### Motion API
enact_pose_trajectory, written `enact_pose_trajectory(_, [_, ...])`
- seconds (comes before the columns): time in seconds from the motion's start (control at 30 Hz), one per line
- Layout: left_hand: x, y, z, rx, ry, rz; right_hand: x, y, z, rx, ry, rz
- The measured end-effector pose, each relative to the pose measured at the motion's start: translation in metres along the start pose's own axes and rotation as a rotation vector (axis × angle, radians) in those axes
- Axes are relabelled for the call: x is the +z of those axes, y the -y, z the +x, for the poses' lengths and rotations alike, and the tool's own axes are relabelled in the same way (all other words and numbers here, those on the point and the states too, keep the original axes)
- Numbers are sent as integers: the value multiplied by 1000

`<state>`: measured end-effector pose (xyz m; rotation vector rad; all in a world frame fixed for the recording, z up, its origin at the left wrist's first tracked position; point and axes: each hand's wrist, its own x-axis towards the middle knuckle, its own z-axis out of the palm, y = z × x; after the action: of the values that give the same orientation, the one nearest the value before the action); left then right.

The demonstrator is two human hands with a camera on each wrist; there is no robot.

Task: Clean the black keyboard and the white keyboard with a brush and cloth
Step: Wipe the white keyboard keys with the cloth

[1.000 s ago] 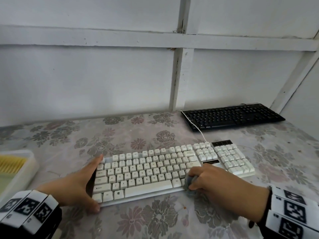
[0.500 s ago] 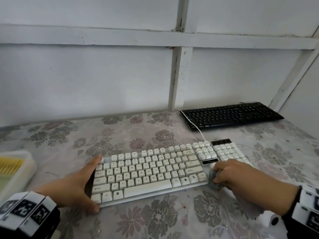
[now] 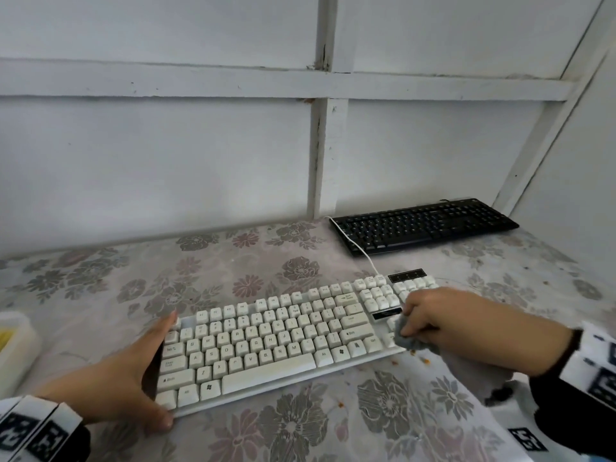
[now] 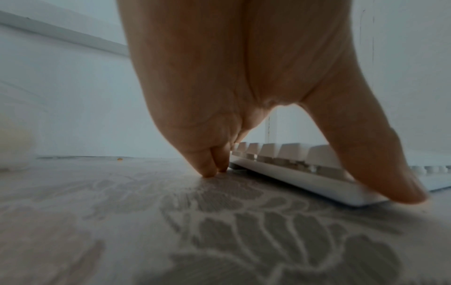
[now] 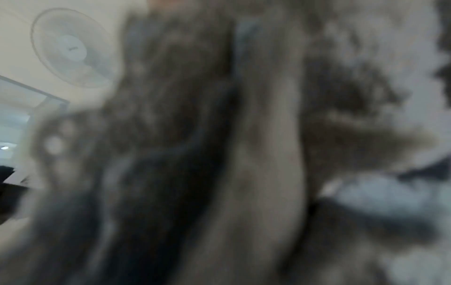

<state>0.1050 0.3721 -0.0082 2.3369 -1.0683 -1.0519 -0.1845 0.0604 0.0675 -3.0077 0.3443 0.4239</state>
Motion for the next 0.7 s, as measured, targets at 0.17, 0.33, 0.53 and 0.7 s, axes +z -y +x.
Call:
enact_pose_trajectory(0.17, [-1, 4, 4, 14, 1, 17, 28, 7, 6, 21, -38, 18])
enact_pose_trajectory(0.33, [7, 31, 16, 45, -126, 132, 38, -9, -2, 42, -65, -30])
enact_pose_trajectory(0.53, [10, 54, 29, 40, -188, 157, 26, -37, -28, 195, 6, -119])
enact_pose_trajectory(0.7, [13, 72, 39, 33, -210, 200, 13, -55, -44, 300, -18, -29])
